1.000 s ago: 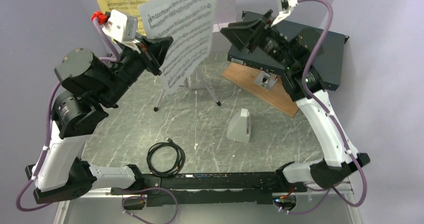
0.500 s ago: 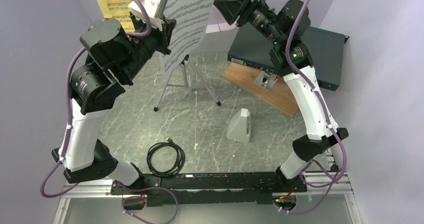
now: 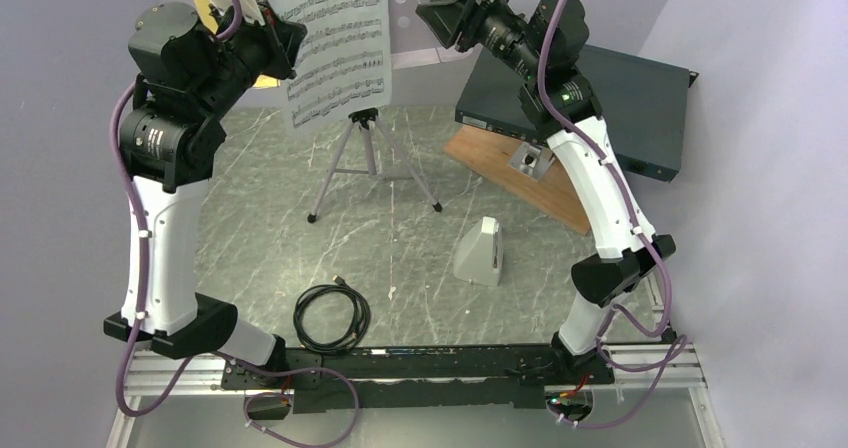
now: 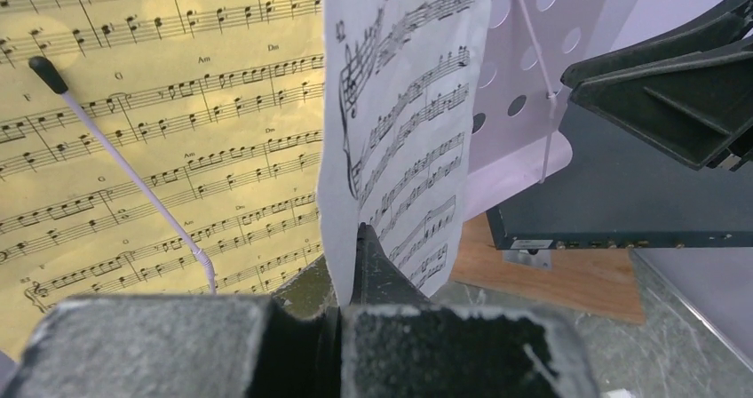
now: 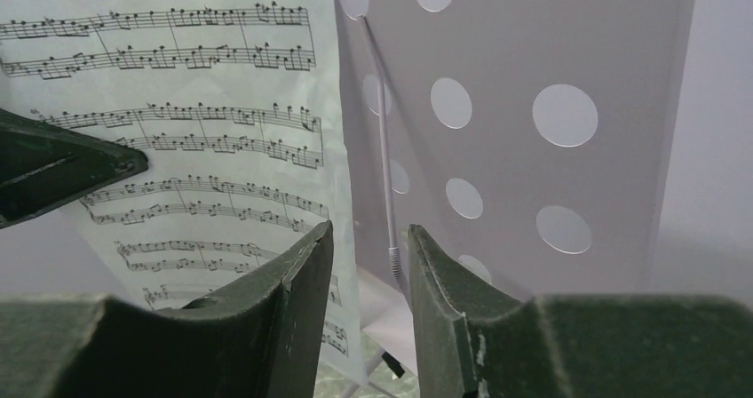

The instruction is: Set up the instrument practice props

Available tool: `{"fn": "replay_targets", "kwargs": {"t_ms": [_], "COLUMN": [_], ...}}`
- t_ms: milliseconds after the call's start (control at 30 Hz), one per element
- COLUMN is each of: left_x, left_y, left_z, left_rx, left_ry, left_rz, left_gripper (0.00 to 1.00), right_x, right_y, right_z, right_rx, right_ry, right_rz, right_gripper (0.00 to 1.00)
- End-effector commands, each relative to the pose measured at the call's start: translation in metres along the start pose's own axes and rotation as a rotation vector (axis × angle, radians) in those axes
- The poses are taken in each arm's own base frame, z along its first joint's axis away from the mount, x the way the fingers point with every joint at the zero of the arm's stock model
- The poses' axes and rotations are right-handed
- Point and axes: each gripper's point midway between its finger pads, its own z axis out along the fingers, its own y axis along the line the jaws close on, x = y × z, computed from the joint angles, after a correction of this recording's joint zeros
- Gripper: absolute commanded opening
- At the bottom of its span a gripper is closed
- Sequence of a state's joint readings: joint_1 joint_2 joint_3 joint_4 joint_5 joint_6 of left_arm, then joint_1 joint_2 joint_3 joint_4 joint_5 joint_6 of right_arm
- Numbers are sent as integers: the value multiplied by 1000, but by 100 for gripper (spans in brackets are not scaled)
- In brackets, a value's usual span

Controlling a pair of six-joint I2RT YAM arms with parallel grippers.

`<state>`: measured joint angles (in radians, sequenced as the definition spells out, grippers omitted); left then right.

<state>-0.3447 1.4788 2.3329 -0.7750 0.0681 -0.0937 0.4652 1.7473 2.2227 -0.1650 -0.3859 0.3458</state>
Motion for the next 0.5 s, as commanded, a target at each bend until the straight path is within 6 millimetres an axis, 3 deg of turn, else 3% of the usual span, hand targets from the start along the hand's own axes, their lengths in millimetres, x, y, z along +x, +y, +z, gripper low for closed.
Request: {"fn": "replay_targets", "kwargs": {"t_ms": [0, 467], "left_x": [-25, -44], "left_y": [-9, 6], "left_z": [-10, -2], "left_rx": [92, 131], "left_ry": [-86, -172], "left_rz": [-60, -101], "left_gripper": [0, 0], "right_x": [-20, -21], "right_y": [5, 10], "right_z": [1, 17], "right_rx": [-18, -93], "right_ry": [-57, -91], "right_rz": [-58, -29], "right_gripper": [37, 26]}}
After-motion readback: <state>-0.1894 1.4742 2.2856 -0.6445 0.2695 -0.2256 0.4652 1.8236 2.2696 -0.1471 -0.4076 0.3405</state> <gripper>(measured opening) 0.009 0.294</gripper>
